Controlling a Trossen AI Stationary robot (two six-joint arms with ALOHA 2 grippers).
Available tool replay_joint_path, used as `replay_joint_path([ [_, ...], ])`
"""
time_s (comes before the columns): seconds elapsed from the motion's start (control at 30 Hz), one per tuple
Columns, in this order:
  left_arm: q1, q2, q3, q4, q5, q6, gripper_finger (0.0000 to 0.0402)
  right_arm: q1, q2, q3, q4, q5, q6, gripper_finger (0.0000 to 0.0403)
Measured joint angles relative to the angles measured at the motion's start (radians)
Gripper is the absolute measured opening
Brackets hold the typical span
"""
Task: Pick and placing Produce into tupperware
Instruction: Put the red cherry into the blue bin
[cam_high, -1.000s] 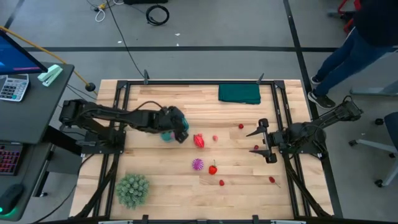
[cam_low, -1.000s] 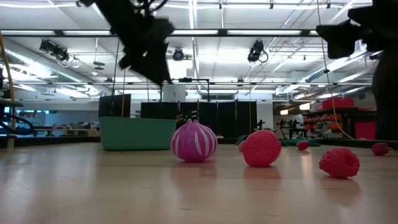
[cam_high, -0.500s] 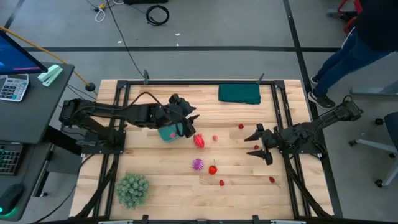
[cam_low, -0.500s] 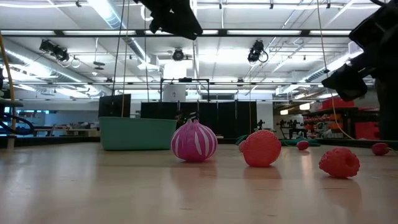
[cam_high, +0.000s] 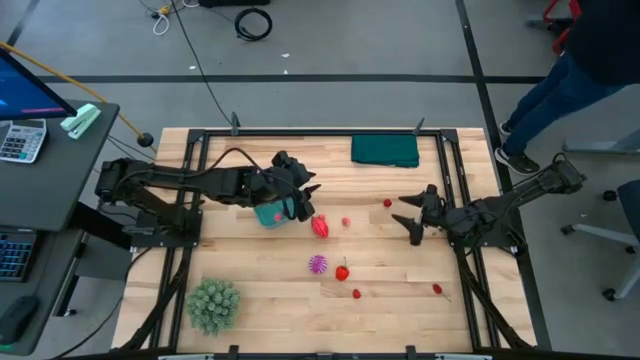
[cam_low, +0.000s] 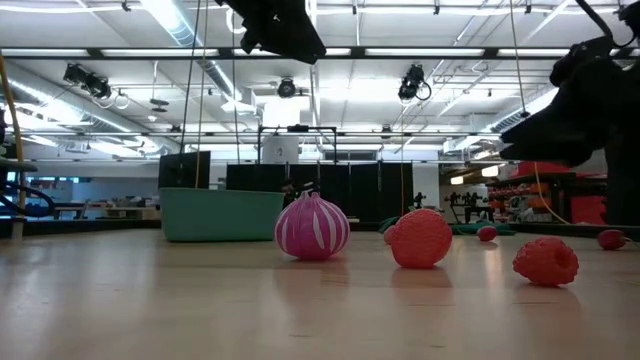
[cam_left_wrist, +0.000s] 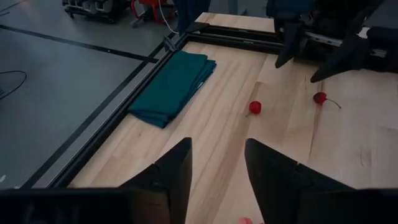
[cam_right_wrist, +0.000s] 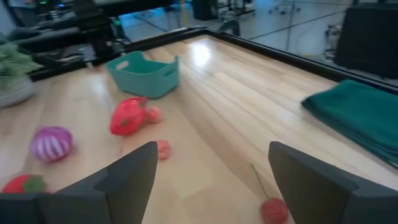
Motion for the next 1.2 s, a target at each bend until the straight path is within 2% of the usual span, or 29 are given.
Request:
replay_joint_path([
  [0.23, 0.000, 0.000, 0.000, 0.000, -0.003, 0.000, 0.0142, -0.001, 0.086, 0.000, -0.002, 0.007, 0.109, 0.0309],
  [0.4, 0.008, 0.000, 0.000, 0.002, -0.004, 0.012, 0.0134, -0.029, 0.145, 0.025, -0.020, 0.024, -0.012, 0.0307],
  [0.5, 0.024, 0.001, 0.000, 0.023, -0.004, 0.049, 0.0133, -0.077, 0.188, 0.120, -0.084, 0.020, -0.134, 0.0306],
  [0.57, 0.036, 0.001, 0.000, 0.052, -0.005, 0.057, 0.0135, -0.117, 0.235, 0.207, -0.183, 0.006, -0.158, 0.0306],
  [0.7, 0.059, 0.001, 0.000, 0.090, -0.005, 0.059, 0.0139, -0.206, 0.358, 0.374, -0.355, -0.090, -0.067, 0.0306],
  [0.8, 0.069, 0.001, 0.000, 0.091, -0.005, 0.060, 0.0138, -0.262, 0.470, 0.427, -0.406, -0.192, 0.012, 0.0306],
  [0.97, 0.074, 0.001, 0.000, 0.091, -0.005, 0.077, 0.0129, -0.334, 0.672, 0.433, -0.398, -0.219, 0.040, 0.0306],
  [1.07, 0.073, 0.001, 0.000, 0.093, -0.005, 0.105, 0.0125, -0.376, 0.775, 0.432, -0.337, -0.219, 0.028, 0.0306],
  [1.2, 0.074, 0.001, 0.000, 0.094, -0.005, 0.109, 0.0124, -0.425, 0.883, 0.433, -0.219, -0.272, -0.069, 0.0306],
])
